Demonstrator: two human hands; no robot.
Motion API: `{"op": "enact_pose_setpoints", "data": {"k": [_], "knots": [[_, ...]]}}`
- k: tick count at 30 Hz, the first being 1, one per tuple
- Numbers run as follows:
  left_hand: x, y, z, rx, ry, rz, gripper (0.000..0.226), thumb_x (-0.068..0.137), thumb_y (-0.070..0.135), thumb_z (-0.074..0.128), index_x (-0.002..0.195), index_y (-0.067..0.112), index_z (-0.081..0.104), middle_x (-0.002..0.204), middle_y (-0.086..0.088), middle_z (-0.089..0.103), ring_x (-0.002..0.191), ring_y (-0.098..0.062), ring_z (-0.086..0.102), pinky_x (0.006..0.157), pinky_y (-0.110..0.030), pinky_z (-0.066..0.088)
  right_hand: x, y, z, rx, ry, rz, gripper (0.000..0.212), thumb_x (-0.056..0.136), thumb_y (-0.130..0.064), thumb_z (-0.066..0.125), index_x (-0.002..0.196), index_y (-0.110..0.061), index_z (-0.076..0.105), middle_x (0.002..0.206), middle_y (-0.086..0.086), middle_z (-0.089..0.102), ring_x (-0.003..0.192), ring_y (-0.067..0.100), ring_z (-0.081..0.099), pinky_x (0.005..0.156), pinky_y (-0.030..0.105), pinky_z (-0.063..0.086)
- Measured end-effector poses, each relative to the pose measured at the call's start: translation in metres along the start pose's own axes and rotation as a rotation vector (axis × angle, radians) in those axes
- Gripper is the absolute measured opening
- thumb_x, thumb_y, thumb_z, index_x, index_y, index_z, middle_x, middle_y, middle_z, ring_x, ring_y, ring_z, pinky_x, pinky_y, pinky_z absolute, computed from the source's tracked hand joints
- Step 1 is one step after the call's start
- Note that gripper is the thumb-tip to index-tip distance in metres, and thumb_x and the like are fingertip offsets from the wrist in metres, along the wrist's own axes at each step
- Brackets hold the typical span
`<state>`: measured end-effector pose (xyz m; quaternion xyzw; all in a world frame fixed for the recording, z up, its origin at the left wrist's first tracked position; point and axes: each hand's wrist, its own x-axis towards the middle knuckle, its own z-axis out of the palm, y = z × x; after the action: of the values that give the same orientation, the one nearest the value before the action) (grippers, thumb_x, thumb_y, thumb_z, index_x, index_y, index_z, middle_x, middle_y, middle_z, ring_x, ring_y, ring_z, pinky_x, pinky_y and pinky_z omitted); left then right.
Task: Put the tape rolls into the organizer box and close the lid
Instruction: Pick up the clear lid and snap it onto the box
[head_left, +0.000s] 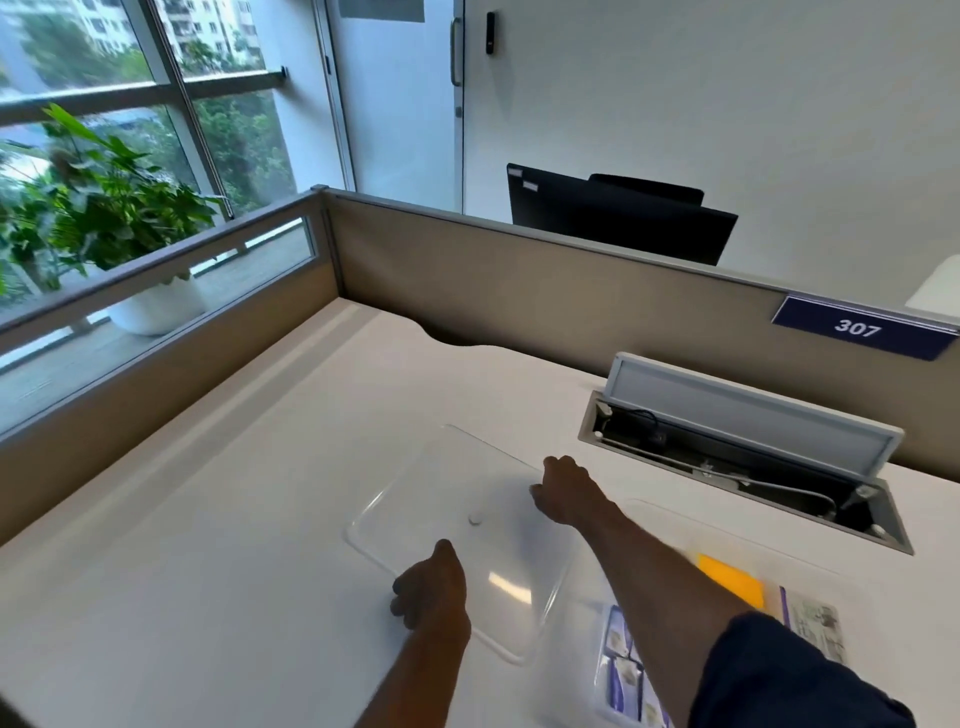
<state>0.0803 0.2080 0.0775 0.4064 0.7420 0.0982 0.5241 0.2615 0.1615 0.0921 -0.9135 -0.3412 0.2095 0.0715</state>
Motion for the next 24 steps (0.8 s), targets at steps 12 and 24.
{"op": "enact_pose_setpoints", "data": {"k": [12, 24], "knots": [[0.03, 0.02, 0.0, -0.197, 0.105, -0.05, 0.057, 0.08, 0.035, 0.06, 0.112, -0.011, 0.053, 0.116, -0.032, 0.057, 0.104, -0.047, 0.055, 0.086, -0.049, 0.047, 0.027, 0.004, 0.009, 0.022, -0.101, 0.119, 0.043, 0.093, -0.03, 0.046, 0.127, -0.004, 0.042, 0.132, 0.019, 0.046, 0.126, 0.039, 0.042, 0.104, 0.042, 0.038], [0.039, 0.067, -0.02, -0.947, -0.181, 0.253, 0.014, 0.09, 0.012, 0.055, 0.094, 0.007, 0.068, 0.093, -0.016, 0.071, 0.08, -0.026, 0.07, 0.065, -0.033, 0.053, 0.028, 0.002, -0.013, 0.393, -0.037, 0.159, 0.047, 0.092, -0.033, 0.05, 0.128, -0.004, 0.049, 0.135, 0.016, 0.052, 0.123, 0.033, 0.05, 0.097, 0.033, 0.041]]}}
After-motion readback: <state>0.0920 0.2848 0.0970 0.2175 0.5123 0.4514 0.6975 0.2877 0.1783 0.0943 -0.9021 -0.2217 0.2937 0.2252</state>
